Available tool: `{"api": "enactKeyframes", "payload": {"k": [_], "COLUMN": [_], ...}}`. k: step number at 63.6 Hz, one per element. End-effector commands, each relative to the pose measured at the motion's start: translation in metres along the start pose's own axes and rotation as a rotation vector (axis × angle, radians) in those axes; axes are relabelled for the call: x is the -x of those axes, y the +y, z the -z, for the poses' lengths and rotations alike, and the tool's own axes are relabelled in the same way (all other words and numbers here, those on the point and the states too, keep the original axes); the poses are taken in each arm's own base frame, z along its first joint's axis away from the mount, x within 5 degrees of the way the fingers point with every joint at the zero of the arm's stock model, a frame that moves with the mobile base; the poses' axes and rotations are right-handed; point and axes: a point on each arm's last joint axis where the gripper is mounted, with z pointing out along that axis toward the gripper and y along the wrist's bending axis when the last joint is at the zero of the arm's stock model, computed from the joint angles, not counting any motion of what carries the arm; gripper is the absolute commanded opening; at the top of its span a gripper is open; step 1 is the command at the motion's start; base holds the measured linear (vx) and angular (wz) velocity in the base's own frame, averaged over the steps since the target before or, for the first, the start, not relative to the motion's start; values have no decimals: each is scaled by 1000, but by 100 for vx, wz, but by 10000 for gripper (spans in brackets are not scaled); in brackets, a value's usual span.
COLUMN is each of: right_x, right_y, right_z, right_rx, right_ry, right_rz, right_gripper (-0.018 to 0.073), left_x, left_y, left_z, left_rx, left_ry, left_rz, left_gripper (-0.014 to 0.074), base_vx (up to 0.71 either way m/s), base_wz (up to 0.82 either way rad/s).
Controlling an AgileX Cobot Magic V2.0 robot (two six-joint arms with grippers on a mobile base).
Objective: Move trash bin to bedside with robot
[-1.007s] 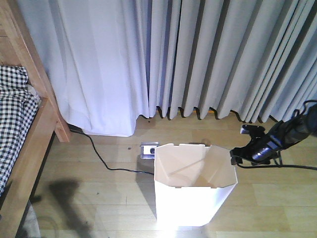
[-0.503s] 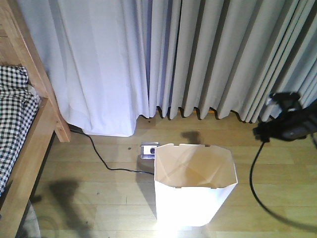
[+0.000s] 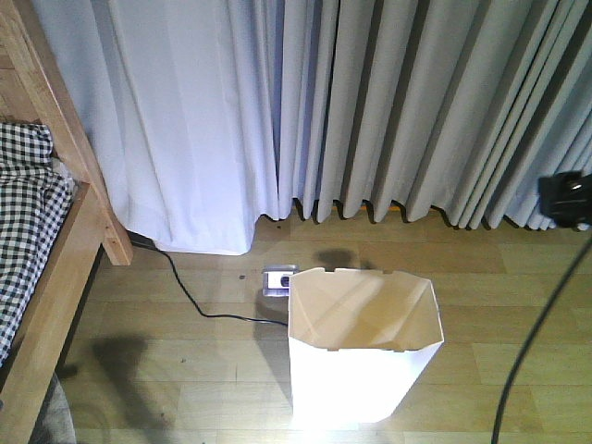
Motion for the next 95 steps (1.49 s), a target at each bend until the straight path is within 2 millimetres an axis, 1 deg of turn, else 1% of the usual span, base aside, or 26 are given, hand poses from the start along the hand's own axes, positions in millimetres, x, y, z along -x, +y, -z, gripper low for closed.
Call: {"api": "enactKeyframes", "payload": {"k": [1,8,14,18,24,30,34,39,46,53,58,76,80,84,88,95], "right_x": [17,18,10,0,-21,-39,-48,-61,-72,-81,-85,-83,-83,-83,-83,-83], "right_y": [3,12,21,26,32,37,40,43,46,48,49,47,47,47,47,47], "right_z": [41,82,106,115,124,133,136,133,128,121,118,119,119,119,119,119], "right_rx": [-41,-38,-18,-10,-19,-24,-19,2,17,43,53,31,31,30,30,30], "right_ry": [-180,-315,-374,-399,-441,-530,-579,-600,-593,-548,-528,-549,-549,-549,-549,-550], "right_rz": [-12,-1,25,33,20,-3,6,18,21,26,27,19,19,21,21,19], "right_gripper": [581,581,581,581,581,581,581,581,581,581,581,575,538,452,323,50], "left_x": [5,5,5,5,5,5,5,5,5,5,5,5,5,5,5,5], "left_y": [-1,-1,-1,-1,-1,-1,-1,-1,-1,-1,-1,-1,-1,-1,-1,-1], "left_z": [1,1,1,1,1,1,1,1,1,1,1,1,1,1,1,1], "left_rx": [-11,-11,-11,-11,-11,-11,-11,-11,-11,-11,-11,-11,-11,-11,-11,-11], "left_ry": [-76,-76,-76,-76,-76,-76,-76,-76,-76,-76,-76,-76,-76,-76,-76,-76], "left_rz": [6,6,6,6,6,6,6,6,6,6,6,6,6,6,6,6], "left_gripper": [-6,-6,-6,-6,-6,-6,-6,-6,-6,-6,-6,-6,-6,-6,-6,-6], "base_vx": [0,0,0,0,0,0,0,0,0,0,0,0,0,0,0,0], "base_wz": [0,0,0,0,0,0,0,0,0,0,0,0,0,0,0,0]}}
